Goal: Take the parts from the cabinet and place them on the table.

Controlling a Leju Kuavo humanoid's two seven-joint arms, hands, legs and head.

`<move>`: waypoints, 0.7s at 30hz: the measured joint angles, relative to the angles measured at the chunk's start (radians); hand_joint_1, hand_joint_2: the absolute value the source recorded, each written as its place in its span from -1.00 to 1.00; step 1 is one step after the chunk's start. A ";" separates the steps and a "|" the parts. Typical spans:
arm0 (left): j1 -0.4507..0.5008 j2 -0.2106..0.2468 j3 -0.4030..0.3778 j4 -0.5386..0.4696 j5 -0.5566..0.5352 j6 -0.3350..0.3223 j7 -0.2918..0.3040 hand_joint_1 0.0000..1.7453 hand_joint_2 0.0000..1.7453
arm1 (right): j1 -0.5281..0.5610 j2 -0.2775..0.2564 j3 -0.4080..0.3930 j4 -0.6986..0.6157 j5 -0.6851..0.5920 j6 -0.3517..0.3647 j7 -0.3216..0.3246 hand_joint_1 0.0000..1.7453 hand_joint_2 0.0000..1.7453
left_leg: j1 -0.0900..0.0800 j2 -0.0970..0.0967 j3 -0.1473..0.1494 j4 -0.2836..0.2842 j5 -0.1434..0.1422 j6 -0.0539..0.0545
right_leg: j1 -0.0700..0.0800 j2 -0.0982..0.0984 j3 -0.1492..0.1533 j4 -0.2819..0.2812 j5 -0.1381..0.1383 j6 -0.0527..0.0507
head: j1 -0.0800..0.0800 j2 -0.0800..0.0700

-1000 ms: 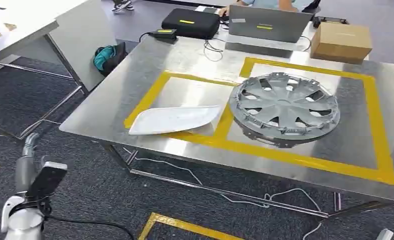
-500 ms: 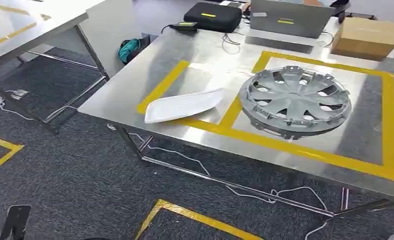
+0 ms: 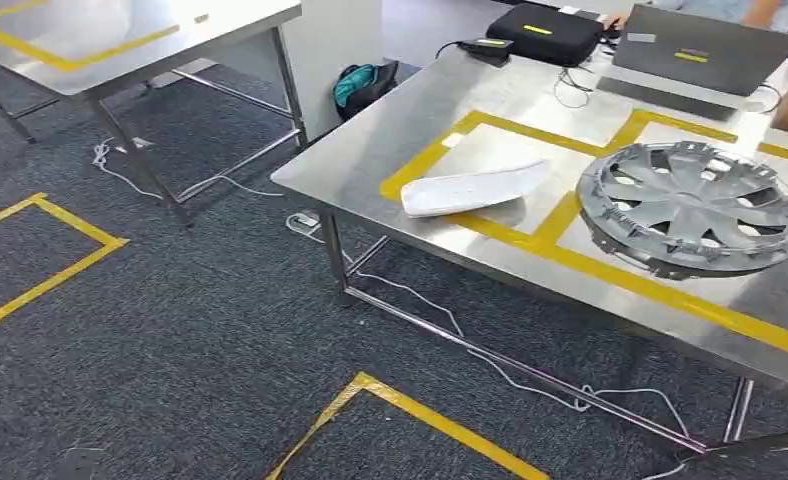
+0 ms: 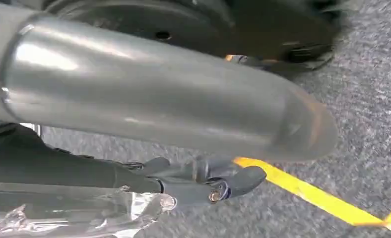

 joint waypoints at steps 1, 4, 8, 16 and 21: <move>-0.003 -0.001 0.000 0.013 -0.007 -0.007 0.005 -1.00 -1.00 | -0.004 -0.002 0.000 -0.001 0.001 0.000 -0.002 -1.00 -1.00 | 0.003 -0.010 -0.006 0.000 0.009 -0.003 | 0.004 0.048 0.055 -0.090 -0.019 -0.015 | -0.001 0.000; -0.007 0.003 0.005 0.043 -0.019 -0.039 0.009 -1.00 -1.00 | -0.008 -0.002 0.001 -0.002 0.006 0.000 -0.003 -1.00 -1.00 | 0.003 -0.040 -0.023 -0.005 0.045 -0.019 | 0.001 0.037 0.070 -0.138 -0.018 -0.008 | -0.002 0.000; -0.003 0.002 0.017 0.071 -0.029 -0.058 0.016 -1.00 -1.00 | -0.008 -0.001 0.001 -0.001 0.010 0.000 -0.003 -1.00 -1.00 | 0.001 0.028 -0.068 0.078 -0.054 -0.036 | -0.007 -0.013 0.035 -0.147 0.015 -0.029 | -0.013 0.000; -0.012 0.002 0.026 0.096 -0.038 -0.124 0.001 -1.00 -1.00 | -0.005 -0.003 0.004 -0.002 0.028 -0.002 -0.002 -1.00 -1.00 | 0.034 0.147 0.072 0.073 -0.048 -0.082 | -0.010 -0.131 -0.029 -0.134 0.068 0.000 | -0.017 0.000; -0.011 0.004 0.027 0.105 -0.040 -0.131 -0.003 -1.00 -1.00 | -0.008 -0.006 0.005 -0.002 0.033 -0.002 -0.002 -1.00 -1.00 | 0.019 0.124 0.090 -0.008 -0.078 -0.031 | -0.012 -0.187 -0.046 -0.114 0.074 0.027 | -0.024 0.000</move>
